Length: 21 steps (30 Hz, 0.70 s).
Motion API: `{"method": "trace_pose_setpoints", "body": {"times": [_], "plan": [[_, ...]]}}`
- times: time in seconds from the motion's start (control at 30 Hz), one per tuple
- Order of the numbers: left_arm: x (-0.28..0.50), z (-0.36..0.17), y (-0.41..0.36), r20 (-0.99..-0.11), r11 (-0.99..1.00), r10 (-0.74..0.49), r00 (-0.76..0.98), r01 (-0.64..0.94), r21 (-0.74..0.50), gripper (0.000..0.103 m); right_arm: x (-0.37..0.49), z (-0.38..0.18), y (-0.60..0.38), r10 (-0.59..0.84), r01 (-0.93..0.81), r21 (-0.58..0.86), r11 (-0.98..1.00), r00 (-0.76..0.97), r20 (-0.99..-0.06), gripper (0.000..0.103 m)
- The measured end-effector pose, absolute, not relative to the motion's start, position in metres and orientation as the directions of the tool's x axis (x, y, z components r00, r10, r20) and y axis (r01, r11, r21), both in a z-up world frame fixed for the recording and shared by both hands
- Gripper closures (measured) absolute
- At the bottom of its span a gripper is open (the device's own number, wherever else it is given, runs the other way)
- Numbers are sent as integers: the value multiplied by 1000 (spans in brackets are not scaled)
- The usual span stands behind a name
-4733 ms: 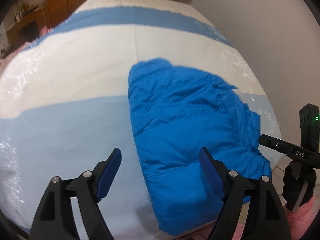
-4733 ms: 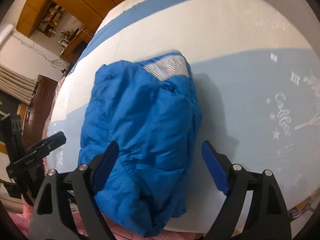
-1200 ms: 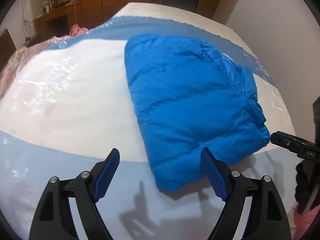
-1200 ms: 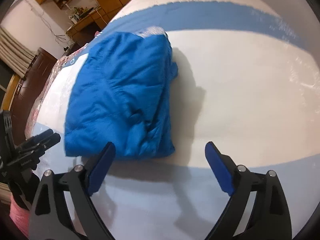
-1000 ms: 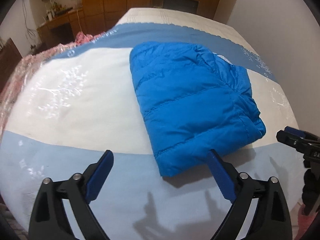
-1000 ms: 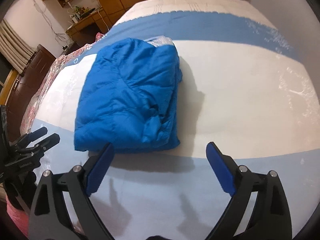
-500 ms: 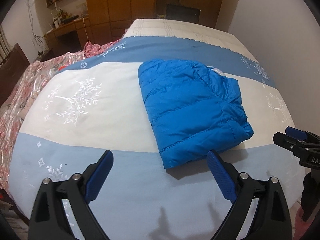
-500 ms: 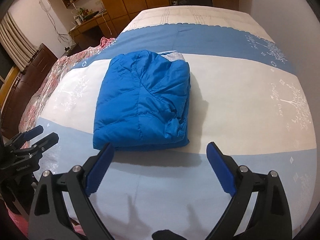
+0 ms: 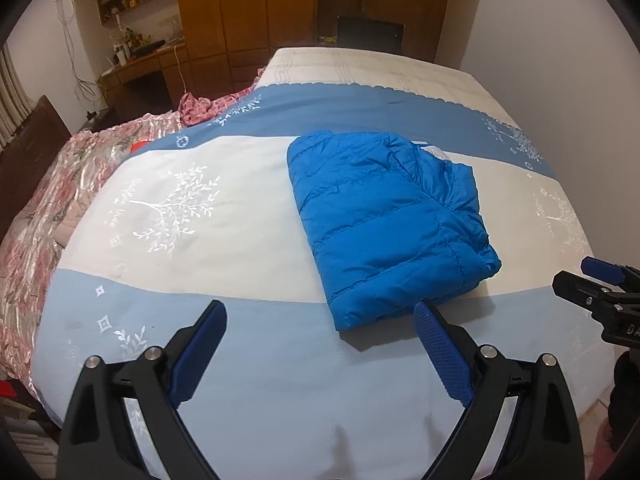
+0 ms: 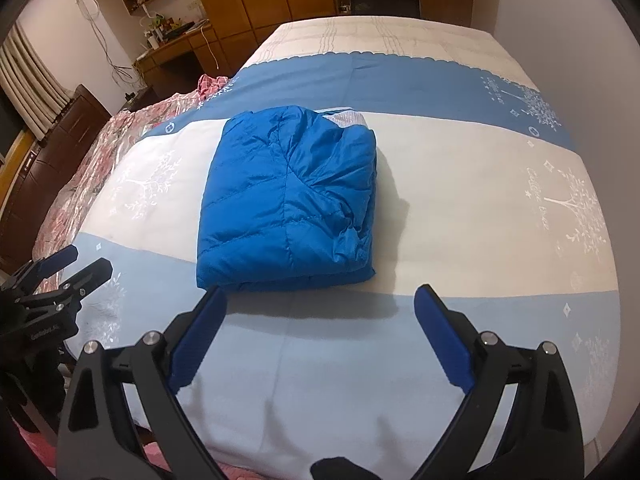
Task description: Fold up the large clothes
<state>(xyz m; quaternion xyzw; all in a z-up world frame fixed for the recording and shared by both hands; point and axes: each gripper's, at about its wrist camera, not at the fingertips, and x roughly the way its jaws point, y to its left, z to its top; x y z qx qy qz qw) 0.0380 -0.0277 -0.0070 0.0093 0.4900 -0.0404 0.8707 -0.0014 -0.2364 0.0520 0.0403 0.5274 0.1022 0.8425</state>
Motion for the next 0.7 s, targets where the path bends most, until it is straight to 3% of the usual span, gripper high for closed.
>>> {"method": "trace_pose_setpoints", "body": {"times": [0.7], "plan": [[30,-5,-27,-851,996,-49,524,84,-6,8,-9,49,-233,202,-126,164,978,412,-889,9]]}}
